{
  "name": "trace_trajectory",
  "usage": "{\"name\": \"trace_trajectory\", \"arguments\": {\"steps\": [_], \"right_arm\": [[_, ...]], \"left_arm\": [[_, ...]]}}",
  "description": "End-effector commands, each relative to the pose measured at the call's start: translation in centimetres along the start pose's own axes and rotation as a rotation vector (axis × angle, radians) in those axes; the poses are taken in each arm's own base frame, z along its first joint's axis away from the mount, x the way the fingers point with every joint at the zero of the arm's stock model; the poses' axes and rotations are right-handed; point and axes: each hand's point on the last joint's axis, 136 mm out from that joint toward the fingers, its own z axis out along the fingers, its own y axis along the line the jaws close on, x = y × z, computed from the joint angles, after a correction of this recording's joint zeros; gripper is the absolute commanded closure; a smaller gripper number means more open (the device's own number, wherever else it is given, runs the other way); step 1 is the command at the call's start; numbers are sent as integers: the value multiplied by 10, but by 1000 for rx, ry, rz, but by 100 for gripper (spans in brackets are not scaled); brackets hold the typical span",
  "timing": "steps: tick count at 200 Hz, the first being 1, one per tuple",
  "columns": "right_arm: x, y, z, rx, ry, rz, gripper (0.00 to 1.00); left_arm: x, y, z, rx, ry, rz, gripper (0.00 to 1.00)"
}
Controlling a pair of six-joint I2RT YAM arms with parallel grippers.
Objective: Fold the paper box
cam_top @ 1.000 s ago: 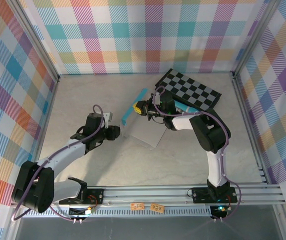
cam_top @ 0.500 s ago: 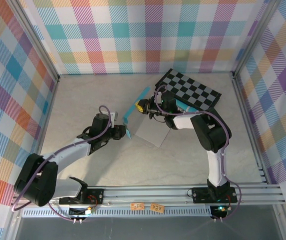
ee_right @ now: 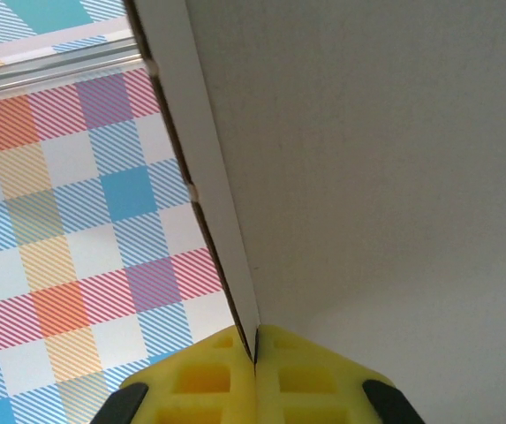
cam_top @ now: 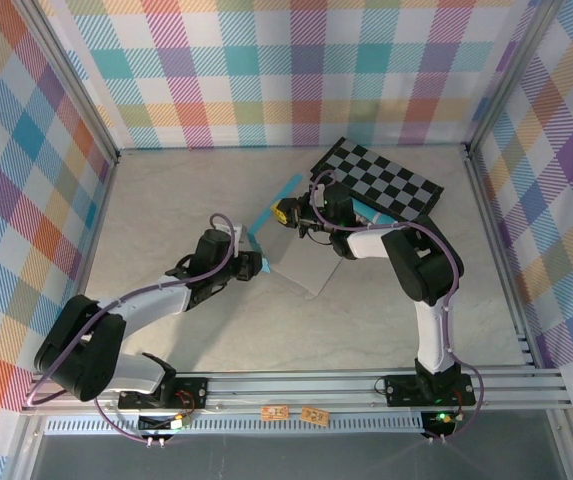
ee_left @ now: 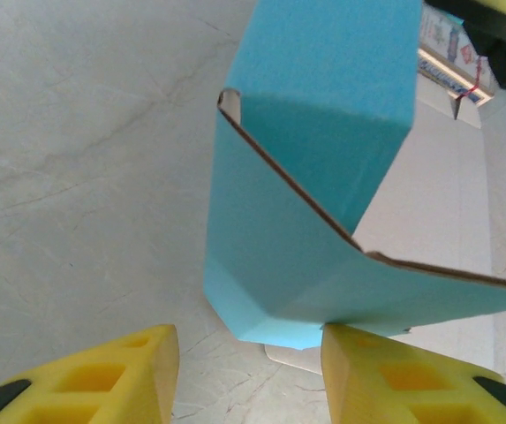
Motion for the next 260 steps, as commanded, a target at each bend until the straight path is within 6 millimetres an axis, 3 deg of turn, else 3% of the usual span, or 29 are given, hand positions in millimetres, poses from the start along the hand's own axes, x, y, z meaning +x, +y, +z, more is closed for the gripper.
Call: {"name": "trace_trajectory", "arguments": {"steps": [1,174,260], "right_arm": [[4,-4,-2,6,1,22,100],[12,-24,-8,9,-15,58,100],[18,-30,-8,22,-20,72,100]], "left_arm": [[-18,-7,3,-10,-47,10,54],[-37,1,24,-140,-140,-7,52],[-36,8,29,-254,-124,-28,62]]}}
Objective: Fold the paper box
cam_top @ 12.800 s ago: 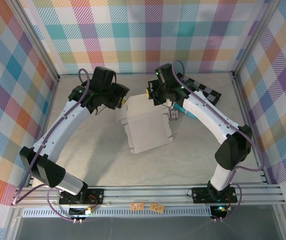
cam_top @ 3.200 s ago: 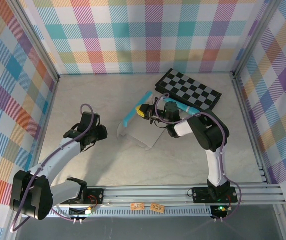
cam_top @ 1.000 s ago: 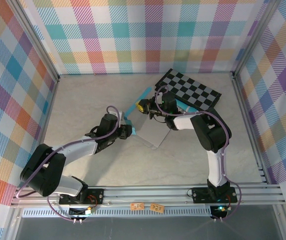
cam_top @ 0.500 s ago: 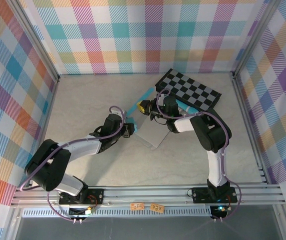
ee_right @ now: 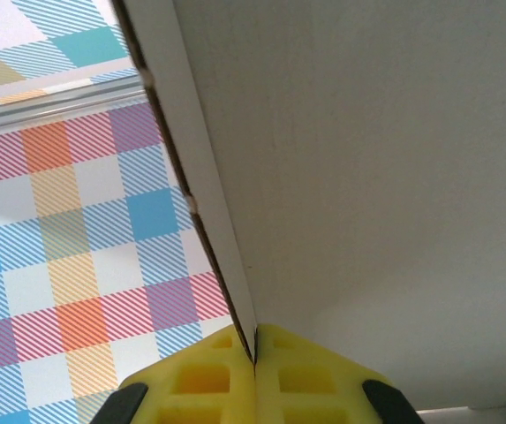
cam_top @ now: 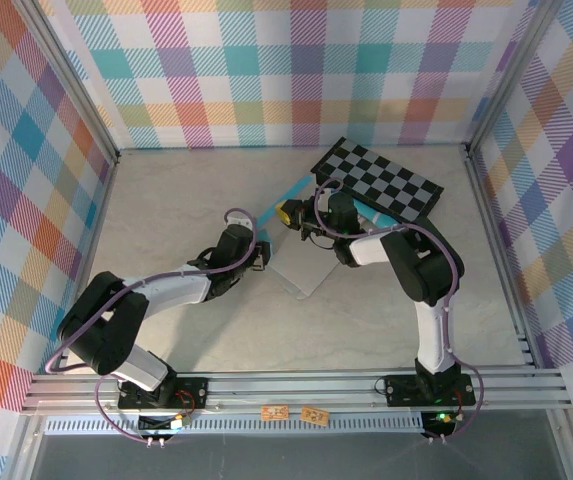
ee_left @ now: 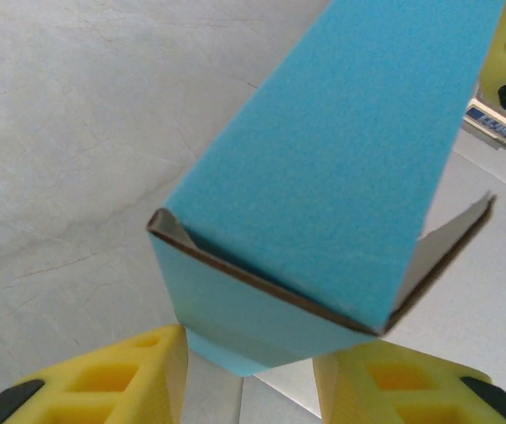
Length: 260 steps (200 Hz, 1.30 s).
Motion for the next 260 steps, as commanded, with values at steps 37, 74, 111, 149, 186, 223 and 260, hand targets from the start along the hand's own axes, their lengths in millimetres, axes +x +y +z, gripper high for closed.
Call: {"name": "trace_trajectory", "arguments": {"steps": [37,74,111,149,186,223,260], "right_arm": [[26,-32,2,87,46,70,100],[30,-32,6,87,40,78,100],[31,-33,7,100,35,98,100],[31,-36,5,123,8,125,100],[29,-36,6,129,-7,144,100],[29,-33,5,127,-20,164,100],[29,-34,4,134,-22,180,100]], "left_arm": [[-10,8,6,-118,-32,-21,64],[-10,10,11,-144,-34,-34,70],[-12,6,15,-120,-64,-59,80],[-14,3,23,-98,-91,-62,82],[-14,1,31,-100,-99,-47,72],[-15,0,38,-104,-102,-34,70],[-16,0,44,-112,-105,-37,69]]}}
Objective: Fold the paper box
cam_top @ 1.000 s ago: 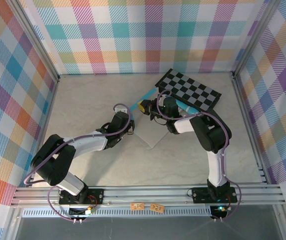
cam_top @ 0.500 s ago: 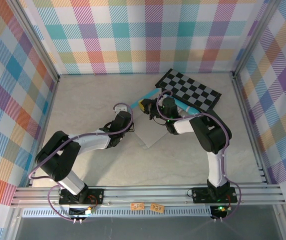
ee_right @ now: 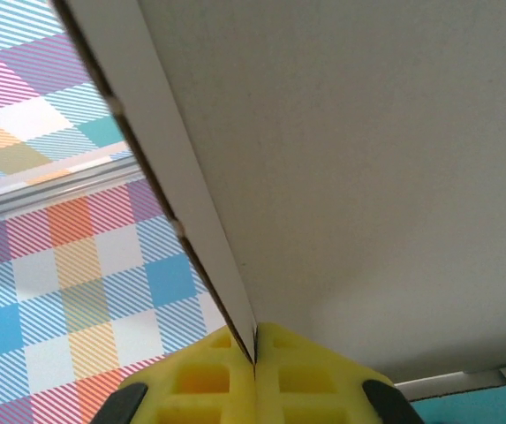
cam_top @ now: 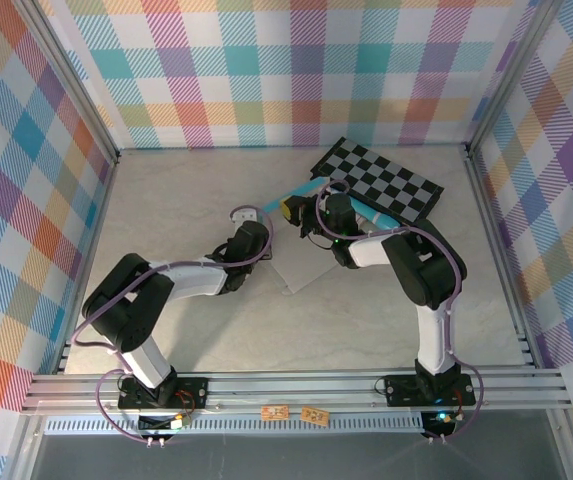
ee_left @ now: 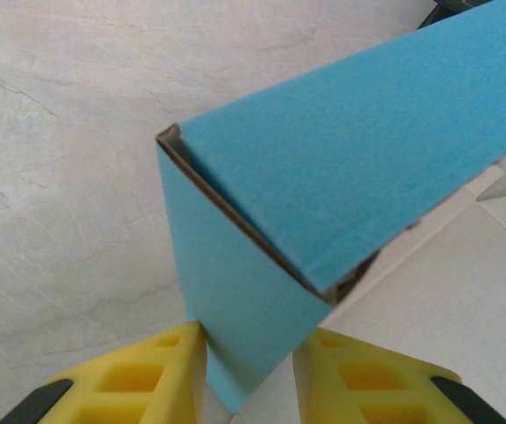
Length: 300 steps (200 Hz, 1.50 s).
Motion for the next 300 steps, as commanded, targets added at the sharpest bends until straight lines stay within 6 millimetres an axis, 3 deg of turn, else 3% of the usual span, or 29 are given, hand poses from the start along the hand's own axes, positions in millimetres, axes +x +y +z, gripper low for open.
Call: {"name": "trace_trajectory", "arguments": {"steps": [1,108,180,201,224,240,262,300], "right_arm": [[44,-42,-3,151,142,78,100],[43,-42,-7,167,116,103,100],[39,-32,-10,200,71,114,100],[37,-21,-19,256,31,75,77],[34,4,-32,311,-19,4,50],[31,23,-42,347,-49,-52,38],[28,54,-57,362,-86,-124,31],[19,77,-93,506,-137,-242,30]], "left_arm": [[7,-10,12,31,25,13,69],[6,-17,25,34,18,15,100],[4,-8,17,-30,43,18,100],[-2,-5,10,-49,65,24,100],[-3,-4,1,-47,127,38,100],[1,5,-4,-47,206,22,100],[3,18,-15,-39,310,-8,100],[18,43,-34,-43,579,-50,100]]}}
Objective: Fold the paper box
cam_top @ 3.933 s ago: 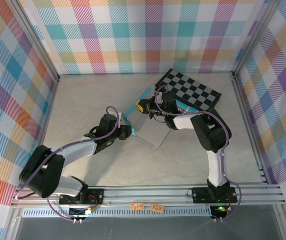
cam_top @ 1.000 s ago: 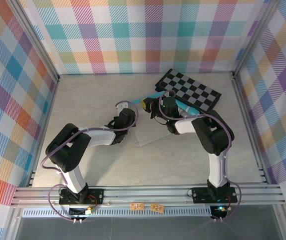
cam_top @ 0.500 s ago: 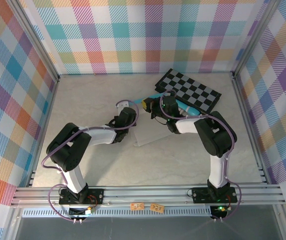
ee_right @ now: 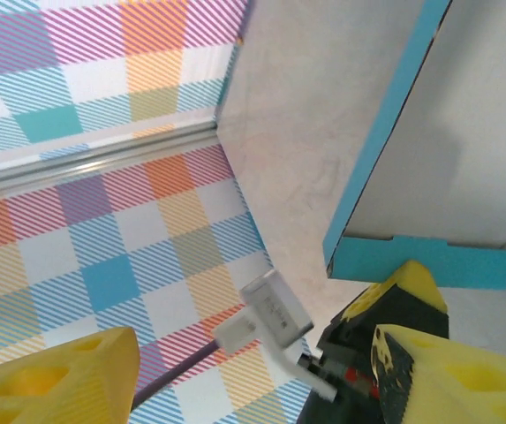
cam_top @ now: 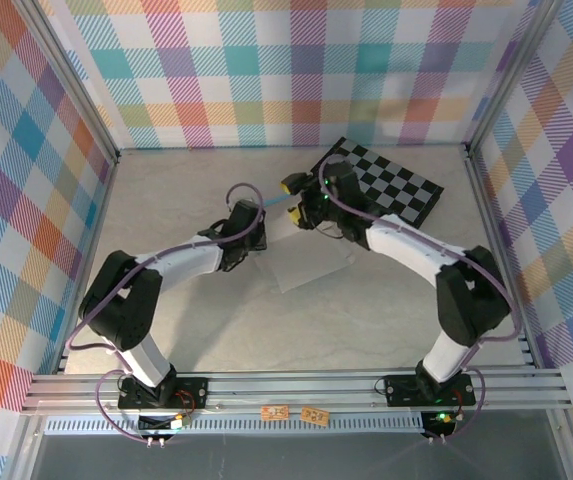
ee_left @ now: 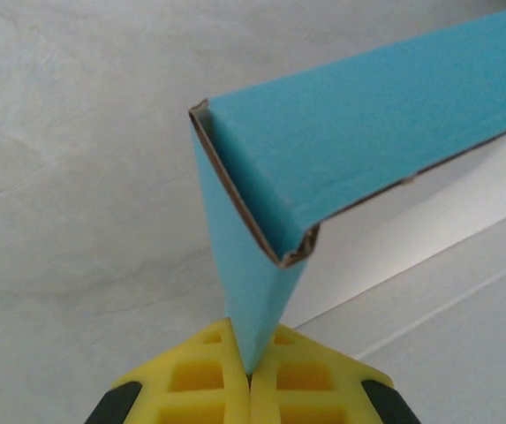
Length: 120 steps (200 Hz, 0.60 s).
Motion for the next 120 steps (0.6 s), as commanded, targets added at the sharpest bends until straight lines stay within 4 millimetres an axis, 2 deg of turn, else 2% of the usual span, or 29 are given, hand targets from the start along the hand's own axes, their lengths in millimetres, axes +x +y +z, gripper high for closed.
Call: {"name": "trace_trajectory", "arguments": {"steps": [1,33,74,111,120], "right_arm": [[-10,-27,-26,201,-41,-100,31],[-13,-41,-37,290,-30,-132,33],[-3,-70,-34,393,43,-96,34],[9,-101,-16,517,146,-96,35],[11,-105,-9,533,166,-109,38]], "left_arm": [[36,17,-16,-4,262,-9,100],[54,33,-23,-14,426,-49,100],[71,48,-23,-48,546,-59,100],[82,59,-13,-98,619,-43,100],[85,61,-9,-106,625,-43,100]]}}
